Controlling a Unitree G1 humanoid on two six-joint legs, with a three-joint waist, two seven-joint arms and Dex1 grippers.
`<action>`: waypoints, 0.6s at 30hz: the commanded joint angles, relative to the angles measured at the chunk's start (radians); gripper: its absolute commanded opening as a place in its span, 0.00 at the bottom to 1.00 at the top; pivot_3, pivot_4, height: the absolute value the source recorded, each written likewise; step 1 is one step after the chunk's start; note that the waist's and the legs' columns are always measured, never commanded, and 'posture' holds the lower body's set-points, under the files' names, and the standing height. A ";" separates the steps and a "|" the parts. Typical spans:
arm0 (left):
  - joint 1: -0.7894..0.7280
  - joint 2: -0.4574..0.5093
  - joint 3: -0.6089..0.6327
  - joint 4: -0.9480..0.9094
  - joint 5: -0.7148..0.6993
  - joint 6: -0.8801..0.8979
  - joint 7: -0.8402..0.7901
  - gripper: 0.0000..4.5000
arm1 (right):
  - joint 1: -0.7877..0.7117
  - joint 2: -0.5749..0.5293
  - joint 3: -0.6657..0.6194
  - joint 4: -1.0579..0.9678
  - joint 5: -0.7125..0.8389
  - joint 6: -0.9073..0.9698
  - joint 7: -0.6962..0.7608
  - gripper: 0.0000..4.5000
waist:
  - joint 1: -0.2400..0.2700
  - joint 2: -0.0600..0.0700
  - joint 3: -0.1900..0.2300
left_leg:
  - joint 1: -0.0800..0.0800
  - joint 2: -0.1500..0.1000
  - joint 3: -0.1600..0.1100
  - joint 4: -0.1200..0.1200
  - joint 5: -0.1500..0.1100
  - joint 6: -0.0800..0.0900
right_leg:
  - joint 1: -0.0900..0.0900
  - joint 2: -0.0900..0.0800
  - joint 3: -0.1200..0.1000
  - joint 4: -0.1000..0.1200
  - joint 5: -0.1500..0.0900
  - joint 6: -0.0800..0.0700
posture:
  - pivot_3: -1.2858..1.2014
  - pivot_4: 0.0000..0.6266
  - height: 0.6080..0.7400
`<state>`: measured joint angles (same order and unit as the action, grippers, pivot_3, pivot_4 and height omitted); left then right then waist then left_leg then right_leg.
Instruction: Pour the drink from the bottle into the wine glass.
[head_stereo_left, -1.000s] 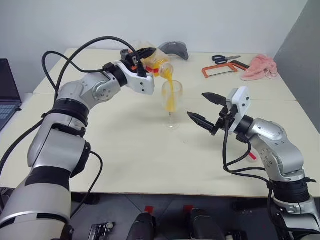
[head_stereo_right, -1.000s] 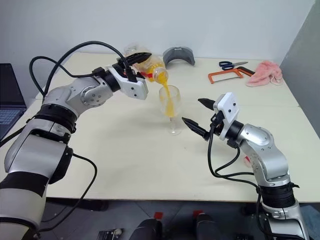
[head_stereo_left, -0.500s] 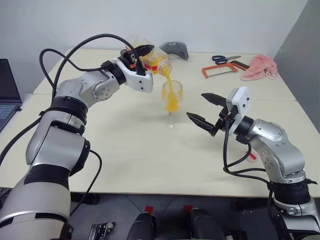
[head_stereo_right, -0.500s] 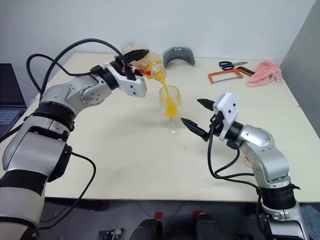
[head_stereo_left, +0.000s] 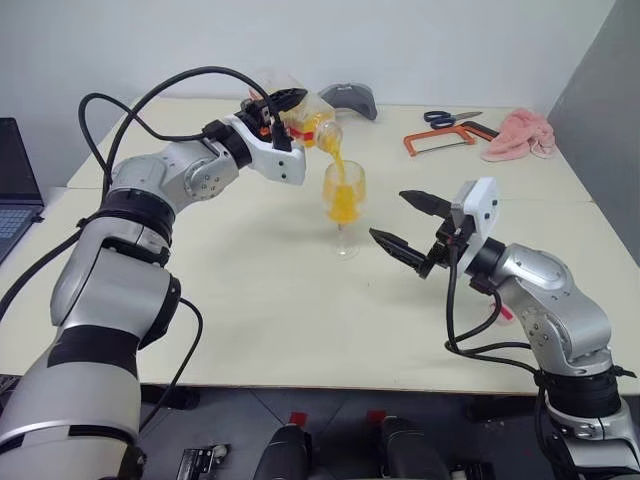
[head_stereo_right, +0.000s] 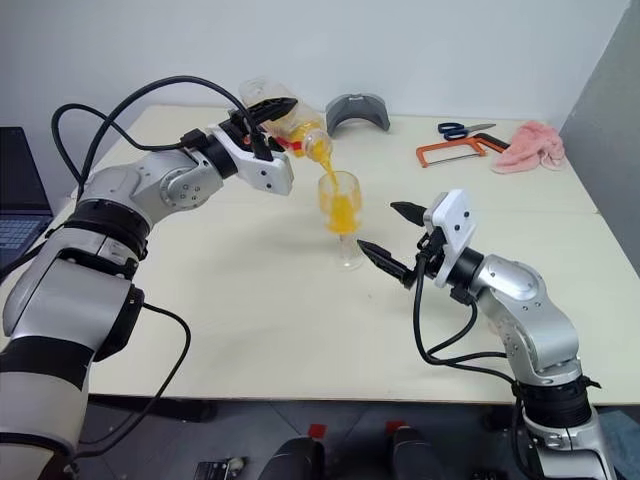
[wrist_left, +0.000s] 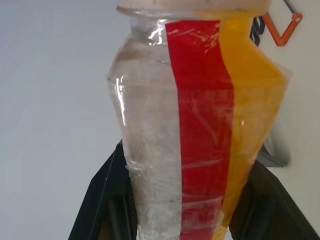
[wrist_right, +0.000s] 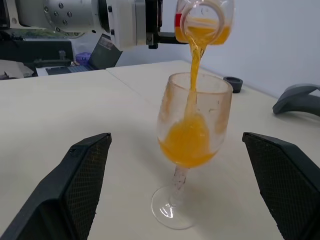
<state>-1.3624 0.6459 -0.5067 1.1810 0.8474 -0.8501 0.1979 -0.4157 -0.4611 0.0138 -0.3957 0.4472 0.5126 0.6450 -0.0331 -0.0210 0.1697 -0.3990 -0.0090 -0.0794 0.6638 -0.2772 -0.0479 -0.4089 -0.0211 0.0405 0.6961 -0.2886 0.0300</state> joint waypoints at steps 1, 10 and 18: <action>-0.046 0.015 0.003 0.005 -0.005 0.009 0.027 0.39 | 0.002 0.007 -0.007 -0.062 0.017 0.001 -0.015 1.00 | 0.000 0.000 0.000 | 0.000 0.000 0.000 0.000 0.000 0.000 | 0.000 0.000 0.000 0.000 0.000 0.000 | 0.52 0.24 1.00; -0.061 0.011 -0.013 0.015 0.004 0.014 0.042 0.39 | 0.017 0.017 0.003 -0.083 0.021 0.010 -0.031 1.00 | 0.000 0.000 0.000 | 0.000 0.000 0.000 0.000 0.000 0.000 | 0.000 0.000 0.000 0.000 0.000 0.000 | 0.52 0.24 1.00; -0.069 0.012 -0.024 0.018 0.014 0.012 0.056 0.39 | 0.019 0.018 0.007 -0.087 0.019 0.016 -0.035 1.00 | 0.000 0.000 0.000 | 0.000 0.000 0.000 0.000 0.000 0.000 | 0.000 0.000 0.000 0.000 0.000 0.000 | 0.52 0.24 1.00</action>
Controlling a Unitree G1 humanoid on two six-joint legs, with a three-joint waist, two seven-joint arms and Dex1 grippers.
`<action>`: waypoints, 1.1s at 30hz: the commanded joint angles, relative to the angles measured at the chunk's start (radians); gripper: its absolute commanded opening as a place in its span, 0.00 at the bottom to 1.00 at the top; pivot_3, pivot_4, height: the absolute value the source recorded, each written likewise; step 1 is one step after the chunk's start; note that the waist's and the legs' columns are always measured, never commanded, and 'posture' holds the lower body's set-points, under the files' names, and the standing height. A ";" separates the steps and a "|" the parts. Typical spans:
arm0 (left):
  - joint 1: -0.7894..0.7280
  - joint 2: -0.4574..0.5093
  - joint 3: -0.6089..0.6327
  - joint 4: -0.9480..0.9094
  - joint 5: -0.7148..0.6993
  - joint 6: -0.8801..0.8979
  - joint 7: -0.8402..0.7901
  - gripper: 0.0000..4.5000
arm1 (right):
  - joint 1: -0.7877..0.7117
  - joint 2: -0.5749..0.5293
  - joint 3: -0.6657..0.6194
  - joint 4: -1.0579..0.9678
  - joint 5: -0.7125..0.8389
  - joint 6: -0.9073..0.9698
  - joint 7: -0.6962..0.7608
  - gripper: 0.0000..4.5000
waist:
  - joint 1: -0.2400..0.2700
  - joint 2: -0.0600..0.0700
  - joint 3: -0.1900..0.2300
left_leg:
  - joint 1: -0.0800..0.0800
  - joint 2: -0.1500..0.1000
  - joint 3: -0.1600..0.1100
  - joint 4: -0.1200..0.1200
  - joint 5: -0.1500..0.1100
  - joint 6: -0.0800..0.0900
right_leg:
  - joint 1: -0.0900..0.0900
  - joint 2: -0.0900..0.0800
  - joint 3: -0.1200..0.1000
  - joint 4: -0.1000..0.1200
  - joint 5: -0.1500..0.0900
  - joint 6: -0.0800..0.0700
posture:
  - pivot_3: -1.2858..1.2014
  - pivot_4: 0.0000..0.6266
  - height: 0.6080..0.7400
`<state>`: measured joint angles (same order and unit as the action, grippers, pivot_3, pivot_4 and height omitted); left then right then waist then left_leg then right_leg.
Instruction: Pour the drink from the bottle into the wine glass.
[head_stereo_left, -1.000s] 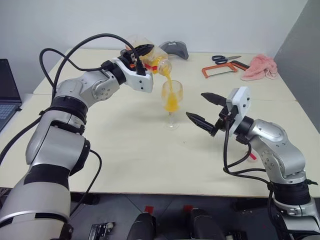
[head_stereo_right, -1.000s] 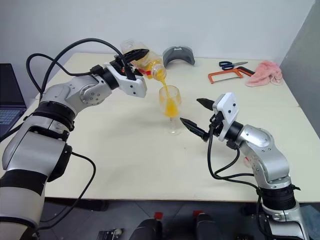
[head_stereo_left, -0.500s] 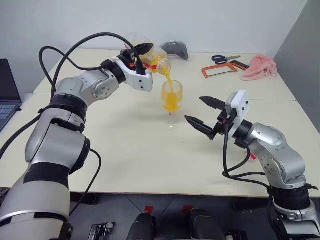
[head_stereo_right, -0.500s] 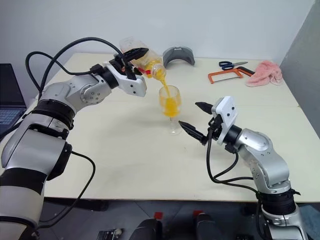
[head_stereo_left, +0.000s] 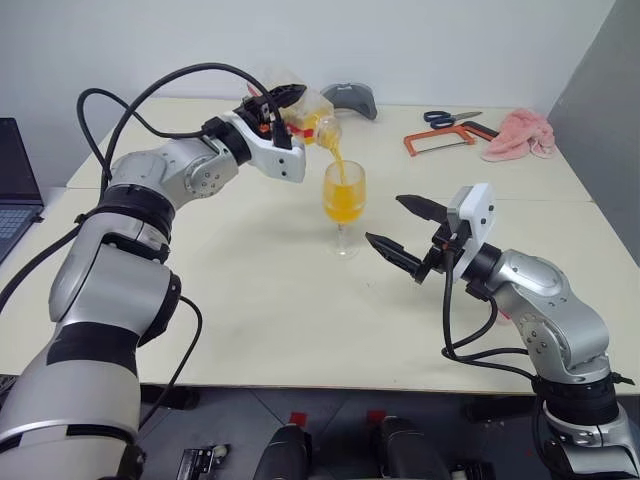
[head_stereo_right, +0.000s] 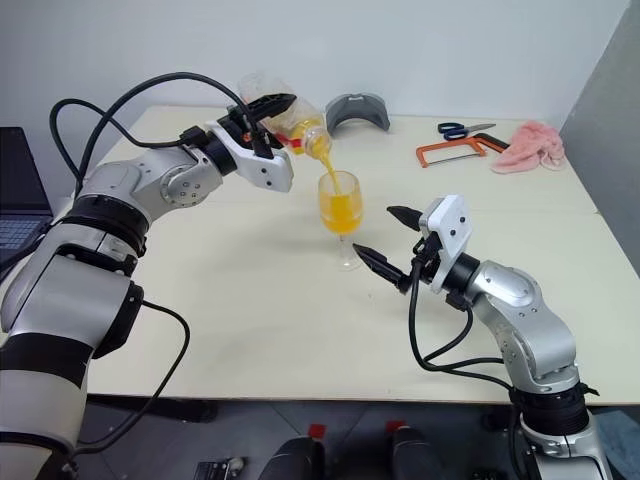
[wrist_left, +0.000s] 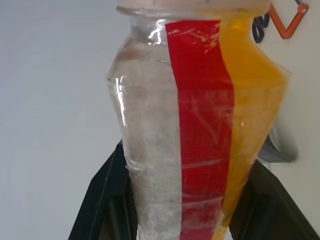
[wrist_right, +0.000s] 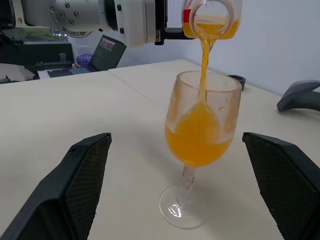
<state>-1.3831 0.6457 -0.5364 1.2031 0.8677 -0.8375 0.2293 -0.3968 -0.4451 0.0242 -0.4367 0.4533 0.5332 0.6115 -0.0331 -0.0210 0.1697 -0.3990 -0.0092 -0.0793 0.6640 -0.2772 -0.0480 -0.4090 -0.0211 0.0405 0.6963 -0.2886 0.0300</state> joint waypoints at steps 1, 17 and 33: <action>-0.050 0.012 0.003 -0.005 -0.004 -0.001 0.027 0.39 | 0.001 0.002 -0.002 -0.046 0.013 -0.005 -0.002 1.00 | 0.000 0.000 0.000 | 0.000 0.000 0.000 0.000 0.000 0.000 | 0.000 0.000 0.000 0.000 0.000 0.000 | 0.52 0.24 1.00; -0.062 0.015 -0.016 -0.006 0.016 -0.005 0.048 0.39 | 0.005 0.002 0.008 -0.045 0.012 -0.007 0.000 1.00 | 0.000 0.000 0.000 | 0.000 0.000 0.000 0.000 0.000 0.000 | 0.000 0.000 0.000 0.000 0.000 0.000 | 0.52 0.24 1.00; -0.007 -0.028 0.102 0.003 -0.179 0.011 -0.138 0.39 | -0.001 0.014 0.016 -0.039 -0.004 -0.027 -0.009 1.00 | 0.000 0.000 0.000 | 0.000 0.000 0.000 0.000 0.000 0.000 | 0.000 0.000 0.000 0.000 0.000 0.000 | 0.52 0.24 1.00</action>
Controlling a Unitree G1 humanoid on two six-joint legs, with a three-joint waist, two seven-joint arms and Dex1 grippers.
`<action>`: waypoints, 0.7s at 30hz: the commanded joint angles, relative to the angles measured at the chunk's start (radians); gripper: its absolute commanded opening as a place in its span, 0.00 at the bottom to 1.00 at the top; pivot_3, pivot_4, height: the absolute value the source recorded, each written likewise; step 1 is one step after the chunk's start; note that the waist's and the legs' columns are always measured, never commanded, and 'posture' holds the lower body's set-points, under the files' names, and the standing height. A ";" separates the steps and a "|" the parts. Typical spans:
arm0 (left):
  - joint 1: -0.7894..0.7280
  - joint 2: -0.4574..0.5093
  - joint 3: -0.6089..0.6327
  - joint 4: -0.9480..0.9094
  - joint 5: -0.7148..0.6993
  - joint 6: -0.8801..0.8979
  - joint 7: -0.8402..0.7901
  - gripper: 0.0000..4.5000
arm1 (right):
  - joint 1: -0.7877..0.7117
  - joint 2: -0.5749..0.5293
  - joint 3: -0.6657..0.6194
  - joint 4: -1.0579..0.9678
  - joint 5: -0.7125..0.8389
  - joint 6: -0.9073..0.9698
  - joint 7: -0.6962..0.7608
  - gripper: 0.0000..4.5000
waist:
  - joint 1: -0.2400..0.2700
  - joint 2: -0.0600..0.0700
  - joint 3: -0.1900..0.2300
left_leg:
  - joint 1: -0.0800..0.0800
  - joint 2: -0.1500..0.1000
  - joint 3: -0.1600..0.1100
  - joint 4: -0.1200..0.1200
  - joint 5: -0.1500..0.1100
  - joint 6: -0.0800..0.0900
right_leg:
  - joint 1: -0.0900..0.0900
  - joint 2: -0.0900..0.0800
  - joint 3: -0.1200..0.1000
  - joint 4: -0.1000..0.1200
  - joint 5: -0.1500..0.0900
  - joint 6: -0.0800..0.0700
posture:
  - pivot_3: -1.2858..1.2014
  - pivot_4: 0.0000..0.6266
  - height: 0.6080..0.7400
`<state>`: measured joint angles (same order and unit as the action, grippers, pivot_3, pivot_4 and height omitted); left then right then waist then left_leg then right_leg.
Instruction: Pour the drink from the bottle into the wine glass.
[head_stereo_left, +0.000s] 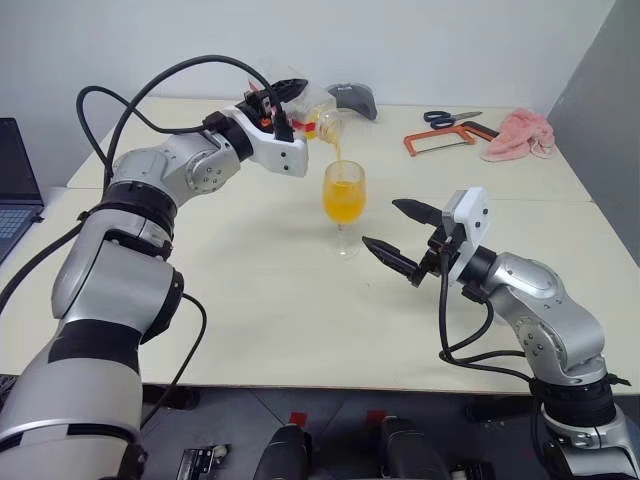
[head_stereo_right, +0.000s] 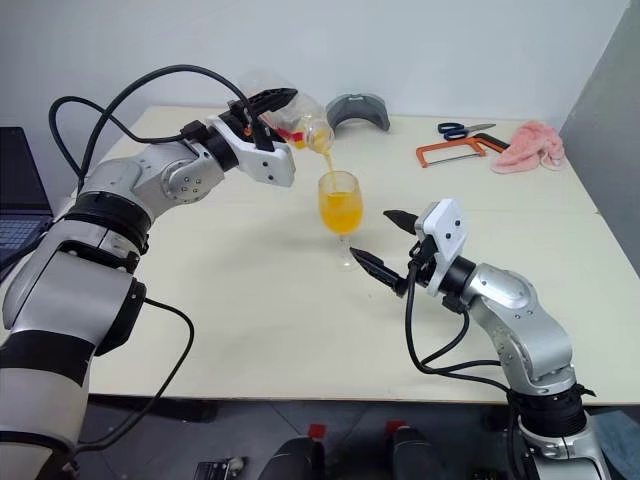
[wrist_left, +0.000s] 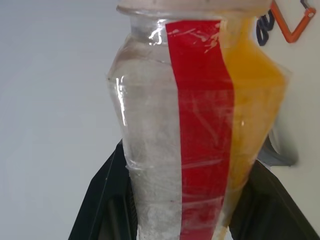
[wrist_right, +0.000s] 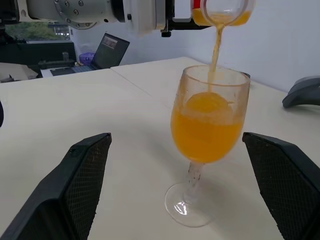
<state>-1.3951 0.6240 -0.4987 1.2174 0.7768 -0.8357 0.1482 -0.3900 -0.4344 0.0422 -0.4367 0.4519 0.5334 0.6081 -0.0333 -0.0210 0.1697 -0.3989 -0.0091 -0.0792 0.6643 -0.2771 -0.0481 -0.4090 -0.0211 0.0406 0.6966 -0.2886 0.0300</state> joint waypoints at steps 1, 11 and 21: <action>0.013 -0.012 0.079 -0.014 -0.112 0.012 -0.082 0.39 | -0.010 0.004 -0.001 -0.038 -0.007 -0.032 -0.005 1.00 | 0.000 0.000 0.000 | 0.000 0.000 0.000 0.000 0.000 0.000 | 0.000 0.000 0.000 0.000 0.000 0.000 | 0.52 0.24 1.00; 0.120 -0.102 0.308 -0.099 -0.468 0.143 -0.409 0.39 | -0.023 0.003 0.005 -0.034 -0.024 -0.051 0.010 1.00 | -0.001 0.000 0.000 | 0.000 0.000 0.000 0.001 0.001 -0.001 | 0.000 0.000 0.000 0.000 0.000 0.000 | 0.52 0.24 1.00; 0.459 -0.116 0.656 -0.518 -0.923 0.676 -0.592 0.39 | -0.124 0.034 0.077 -0.091 0.021 0.227 -0.088 1.00 | -0.042 0.000 0.000 | 0.002 0.003 -0.005 0.000 0.001 -0.002 | 0.000 0.000 0.000 0.003 0.000 0.000 | 0.52 0.24 1.00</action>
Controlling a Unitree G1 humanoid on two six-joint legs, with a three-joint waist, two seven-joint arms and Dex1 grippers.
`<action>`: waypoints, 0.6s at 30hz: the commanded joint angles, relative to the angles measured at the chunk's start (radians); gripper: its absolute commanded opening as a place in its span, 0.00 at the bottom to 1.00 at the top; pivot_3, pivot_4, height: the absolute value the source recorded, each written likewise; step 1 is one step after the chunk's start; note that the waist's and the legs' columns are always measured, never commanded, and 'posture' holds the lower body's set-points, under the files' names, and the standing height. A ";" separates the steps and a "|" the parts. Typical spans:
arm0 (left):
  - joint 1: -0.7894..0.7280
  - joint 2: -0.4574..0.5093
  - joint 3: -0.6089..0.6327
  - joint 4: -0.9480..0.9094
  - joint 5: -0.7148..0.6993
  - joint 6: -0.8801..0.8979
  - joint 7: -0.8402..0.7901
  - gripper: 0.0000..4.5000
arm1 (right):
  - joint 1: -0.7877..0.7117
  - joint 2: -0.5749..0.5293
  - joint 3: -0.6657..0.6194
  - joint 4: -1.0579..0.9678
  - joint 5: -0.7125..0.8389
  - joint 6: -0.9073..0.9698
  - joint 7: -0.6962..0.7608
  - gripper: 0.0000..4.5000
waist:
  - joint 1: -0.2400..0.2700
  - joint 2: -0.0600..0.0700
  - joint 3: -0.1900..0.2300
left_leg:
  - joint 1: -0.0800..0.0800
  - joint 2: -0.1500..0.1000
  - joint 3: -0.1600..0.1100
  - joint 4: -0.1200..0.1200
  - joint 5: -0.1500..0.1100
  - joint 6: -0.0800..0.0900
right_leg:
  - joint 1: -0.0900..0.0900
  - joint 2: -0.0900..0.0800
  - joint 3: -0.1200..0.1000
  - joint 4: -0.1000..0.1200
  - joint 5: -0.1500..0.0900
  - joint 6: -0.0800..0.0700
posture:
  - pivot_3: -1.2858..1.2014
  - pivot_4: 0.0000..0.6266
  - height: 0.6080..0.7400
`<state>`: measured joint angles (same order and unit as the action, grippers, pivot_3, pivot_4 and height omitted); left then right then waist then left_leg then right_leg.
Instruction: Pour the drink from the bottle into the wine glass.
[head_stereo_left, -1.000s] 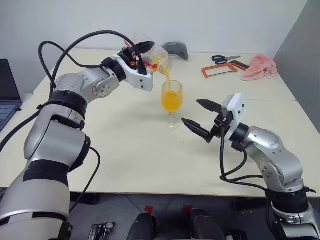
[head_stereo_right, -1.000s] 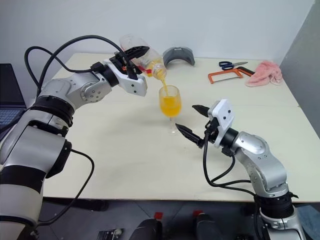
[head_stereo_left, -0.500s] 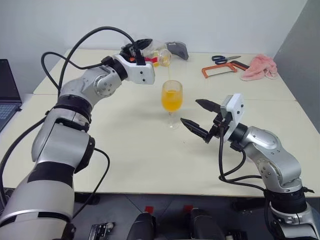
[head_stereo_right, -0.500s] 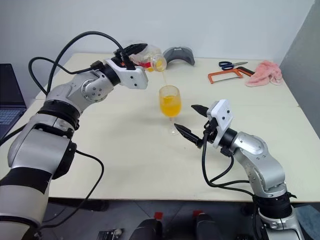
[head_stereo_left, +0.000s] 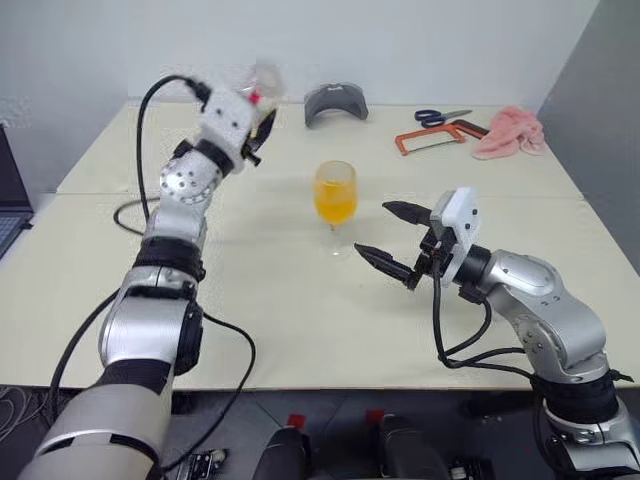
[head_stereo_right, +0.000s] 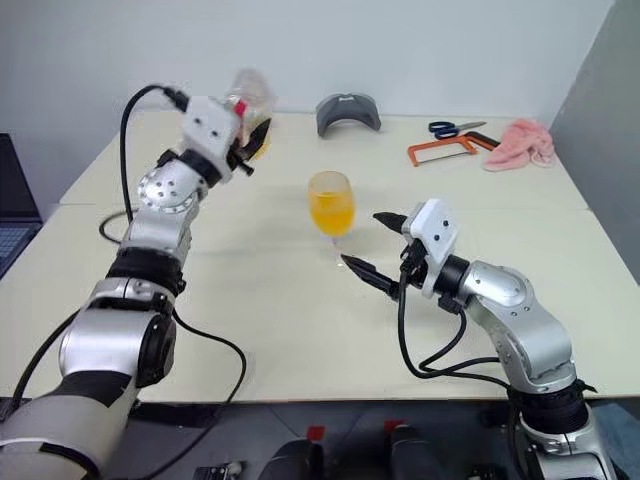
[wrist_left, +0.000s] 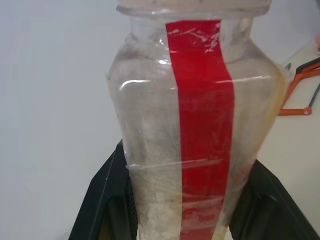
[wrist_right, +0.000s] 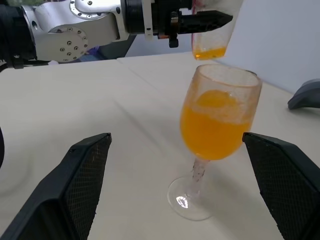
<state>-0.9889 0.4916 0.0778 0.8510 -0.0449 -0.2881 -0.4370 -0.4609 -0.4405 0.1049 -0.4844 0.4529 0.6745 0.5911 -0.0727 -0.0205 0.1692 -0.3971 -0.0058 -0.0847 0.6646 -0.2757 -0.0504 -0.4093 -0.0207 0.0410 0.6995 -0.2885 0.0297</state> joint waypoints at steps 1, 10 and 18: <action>0.089 0.019 0.104 -0.196 -0.132 0.173 -0.009 0.39 | -0.068 0.053 0.027 -0.044 0.015 0.103 -0.081 1.00 | -0.005 0.000 0.000 | -0.001 0.000 -0.002 0.001 0.000 0.000 | 0.000 0.000 -0.001 0.000 0.000 0.000 | 0.52 0.24 1.00; 0.284 0.039 0.212 -0.331 -0.233 0.366 -0.006 0.39 | -0.147 0.092 0.129 -0.014 -0.036 0.139 -0.101 1.00 | -0.002 -0.003 -0.002 | -0.001 0.000 -0.004 0.002 0.000 -0.001 | 0.000 -0.003 -0.001 0.001 0.000 0.000 | 0.52 0.24 1.00; 0.318 0.038 0.245 -0.255 -0.255 0.366 -0.022 0.39 | -0.177 0.124 0.153 0.004 -0.053 0.125 -0.086 1.00 | 0.001 -0.004 -0.003 | -0.001 -0.001 -0.004 0.002 0.000 0.000 | 0.000 -0.002 -0.001 0.000 0.000 0.000 | 0.52 0.24 1.00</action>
<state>-0.6619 0.5147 0.2984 0.5933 -0.2861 0.0878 -0.4515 -0.6130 -0.3243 0.2584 -0.4621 0.4043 0.8187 0.5009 -0.0720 -0.0243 0.1666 -0.3982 -0.0065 -0.0880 0.6666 -0.2763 -0.0494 -0.4090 -0.0231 0.0400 0.6998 -0.2885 0.0297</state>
